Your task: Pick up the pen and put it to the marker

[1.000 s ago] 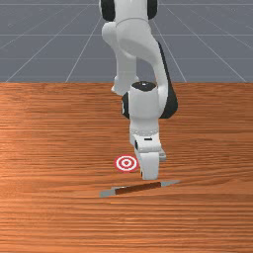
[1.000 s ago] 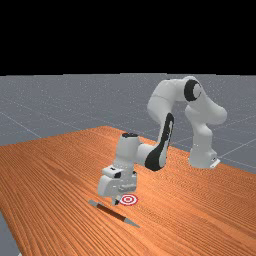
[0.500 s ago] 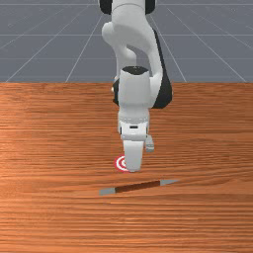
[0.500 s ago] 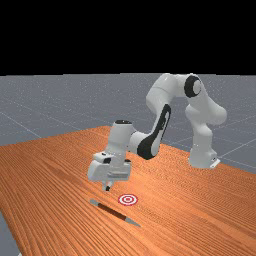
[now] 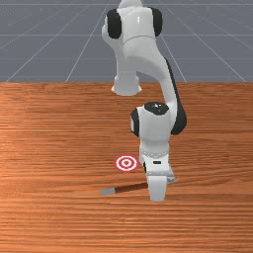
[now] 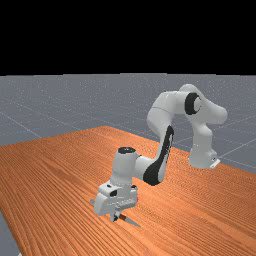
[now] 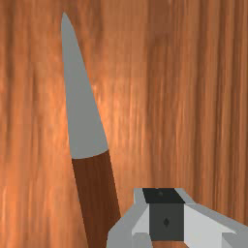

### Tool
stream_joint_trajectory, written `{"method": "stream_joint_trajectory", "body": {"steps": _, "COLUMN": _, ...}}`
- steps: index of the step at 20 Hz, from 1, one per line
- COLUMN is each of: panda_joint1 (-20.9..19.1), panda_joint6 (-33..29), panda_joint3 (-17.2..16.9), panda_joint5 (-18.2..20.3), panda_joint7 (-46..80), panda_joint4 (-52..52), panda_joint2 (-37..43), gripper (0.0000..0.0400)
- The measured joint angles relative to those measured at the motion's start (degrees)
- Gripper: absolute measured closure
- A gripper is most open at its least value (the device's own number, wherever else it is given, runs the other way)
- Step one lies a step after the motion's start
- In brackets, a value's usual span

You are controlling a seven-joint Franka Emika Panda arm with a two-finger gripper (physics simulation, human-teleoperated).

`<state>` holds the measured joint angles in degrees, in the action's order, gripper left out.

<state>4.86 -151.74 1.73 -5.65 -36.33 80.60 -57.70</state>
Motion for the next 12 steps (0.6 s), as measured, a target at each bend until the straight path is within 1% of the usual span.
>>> {"method": "stream_joint_trajectory", "body": {"steps": 1, "panda_joint1": 0.1, "panda_joint6": -3.2, "panda_joint3": -0.3, "panda_joint5": -0.3, "panda_joint7": 0.2, "panda_joint4": 0.3, "panda_joint2": -0.5, "gripper": 0.0366}}
{"method": "stream_joint_trajectory", "body": {"steps": 2, "panda_joint1": 0.3, "panda_joint6": -7.3, "panda_joint3": -0.7, "panda_joint5": -0.6, "panda_joint7": 0.8, "panda_joint4": 1.9, "panda_joint2": -0.1, "gripper": 0.0380}}
{"method": "stream_joint_trajectory", "body": {"steps": 3, "panda_joint1": 0.1, "panda_joint6": -6.1, "panda_joint3": -0.5, "panda_joint5": -0.5, "panda_joint7": 0.6, "panda_joint4": 3.6, "panda_joint2": 1.0, "gripper": 0.0389}}
{"method": "stream_joint_trajectory", "body": {"steps": 4, "panda_joint1": 0.1, "panda_joint6": -6.7, "panda_joint3": -0.4, "panda_joint5": -0.5, "panda_joint7": 0.8, "panda_joint4": 8.3, "panda_joint2": 3.6, "gripper": 0.0395}}
{"method": "stream_joint_trajectory", "body": {"steps": 6, "panda_joint1": 0.8, "panda_joint6": -11.5, "panda_joint3": -1.0, "panda_joint5": -0.8, "panda_joint7": 1.9, "panda_joint4": 20.9, "panda_joint2": 10.1, "gripper": 0.0399}}
{"method": "stream_joint_trajectory", "body": {"steps": 8, "panda_joint1": 2.7, "panda_joint6": -19.2, "panda_joint3": -2.6, "panda_joint5": -1.5, "panda_joint7": 3.6, "panda_joint4": 32.7, "panda_joint2": 15.4, "gripper": 0.0400}}
{"method": "stream_joint_trajectory", "body": {"steps": 9, "panda_joint1": 2.5, "panda_joint6": -24.4, "panda_joint3": -2.5, "panda_joint5": -3.0, "panda_joint7": 2.0, "panda_joint4": 33.3, "panda_joint2": 14.3, "gripper": 0.0398}}
{"method": "stream_joint_trajectory", "body": {"steps": 10, "panda_joint1": 1.2, "panda_joint6": -25.4, "panda_joint3": -1.5, "panda_joint5": -3.8, "panda_joint7": 0.5, "panda_joint4": 32.3, "panda_joint2": 13.9, "gripper": 0.0320}}
{"method": "stream_joint_trajectory", "body": {"steps": 11, "panda_joint1": -2.7, "panda_joint6": -25.4, "panda_joint3": 1.9, "panda_joint5": -5.1, "panda_joint7": -3.6, "panda_joint4": 32.3, "panda_joint2": 13.7, "gripper": 0.0347}}
{"method": "stream_joint_trajectory", "body": {"steps": 12, "panda_joint1": -6.9, "panda_joint6": -25.3, "panda_joint3": 4.6, "panda_joint5": -6.2, "panda_joint7": -7.3, "panda_joint4": 32.4, "panda_joint2": 13.6, "gripper": 0.0357}}
